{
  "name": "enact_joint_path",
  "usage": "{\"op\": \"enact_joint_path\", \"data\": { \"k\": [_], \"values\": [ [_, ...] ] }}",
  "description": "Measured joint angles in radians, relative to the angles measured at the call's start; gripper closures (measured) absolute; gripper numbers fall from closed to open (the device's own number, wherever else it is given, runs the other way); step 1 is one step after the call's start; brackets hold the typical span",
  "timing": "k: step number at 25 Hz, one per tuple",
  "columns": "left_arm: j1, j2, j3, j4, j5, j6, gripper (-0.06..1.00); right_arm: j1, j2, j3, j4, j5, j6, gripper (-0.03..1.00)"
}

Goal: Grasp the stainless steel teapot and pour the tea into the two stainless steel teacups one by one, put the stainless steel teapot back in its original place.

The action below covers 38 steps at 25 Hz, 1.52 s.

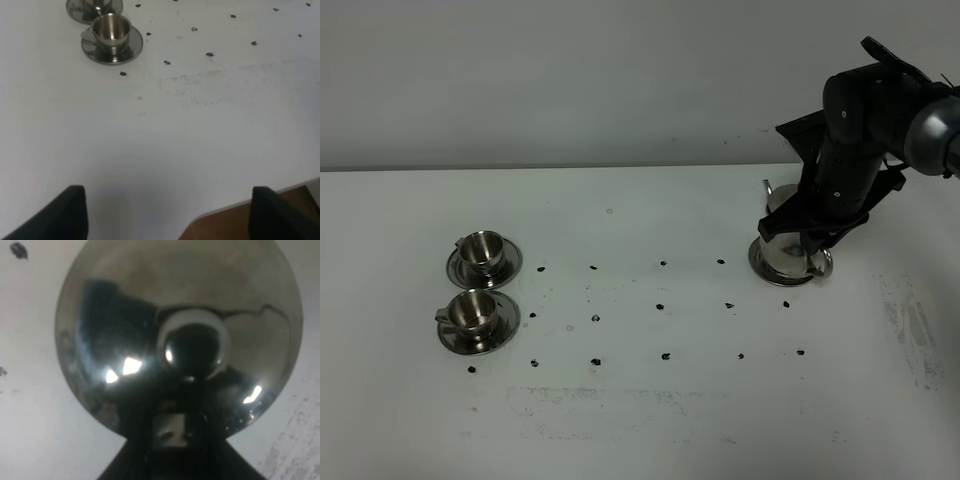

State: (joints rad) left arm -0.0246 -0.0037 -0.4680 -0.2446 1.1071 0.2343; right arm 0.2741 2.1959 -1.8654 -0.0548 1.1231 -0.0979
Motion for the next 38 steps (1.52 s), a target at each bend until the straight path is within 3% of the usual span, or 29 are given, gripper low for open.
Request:
{"op": "enact_joint_path", "data": {
  "k": [10,29,38],
  "values": [
    [0.000,0.000,0.000,0.000,0.000,0.000,0.31,0.028,-0.086,0.003,-0.012,0.000,-0.011,0.75],
    [0.000,0.000,0.000,0.000,0.000,0.000,0.31,0.461,-0.158,0.003,-0.040,-0.004,-0.018,0.75],
    [0.000,0.000,0.000,0.000,0.000,0.009,0.31,0.570,-0.148,0.003,-0.091,-0.039,-0.019,0.75]
  ]
}}
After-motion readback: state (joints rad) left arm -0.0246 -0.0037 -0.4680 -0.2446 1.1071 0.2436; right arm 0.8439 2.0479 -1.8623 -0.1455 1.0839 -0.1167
